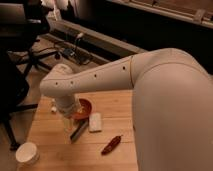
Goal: Place the eraser in the ceramic cup
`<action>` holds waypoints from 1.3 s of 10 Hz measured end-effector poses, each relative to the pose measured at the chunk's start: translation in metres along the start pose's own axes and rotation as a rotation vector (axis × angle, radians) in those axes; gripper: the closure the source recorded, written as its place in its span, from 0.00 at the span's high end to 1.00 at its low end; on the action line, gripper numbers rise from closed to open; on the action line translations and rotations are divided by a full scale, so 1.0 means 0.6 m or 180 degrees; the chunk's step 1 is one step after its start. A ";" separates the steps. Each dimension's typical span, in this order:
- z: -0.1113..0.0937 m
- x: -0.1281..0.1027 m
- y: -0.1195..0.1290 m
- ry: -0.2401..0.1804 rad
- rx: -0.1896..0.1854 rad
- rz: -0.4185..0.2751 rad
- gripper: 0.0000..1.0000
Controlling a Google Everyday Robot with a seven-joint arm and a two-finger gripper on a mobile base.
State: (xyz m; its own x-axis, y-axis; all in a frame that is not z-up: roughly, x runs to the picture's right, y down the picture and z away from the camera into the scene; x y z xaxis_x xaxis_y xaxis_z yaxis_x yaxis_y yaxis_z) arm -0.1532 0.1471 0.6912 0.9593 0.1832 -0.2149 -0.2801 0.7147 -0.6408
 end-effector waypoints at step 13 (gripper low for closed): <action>-0.024 0.000 0.001 -0.0116 -0.0240 -0.1574 0.65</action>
State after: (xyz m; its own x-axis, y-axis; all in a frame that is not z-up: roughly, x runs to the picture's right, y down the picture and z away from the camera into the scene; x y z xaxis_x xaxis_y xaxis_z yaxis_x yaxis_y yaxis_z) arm -0.1541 0.1376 0.6800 0.9781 -0.1407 0.1531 0.2079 0.6716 -0.7112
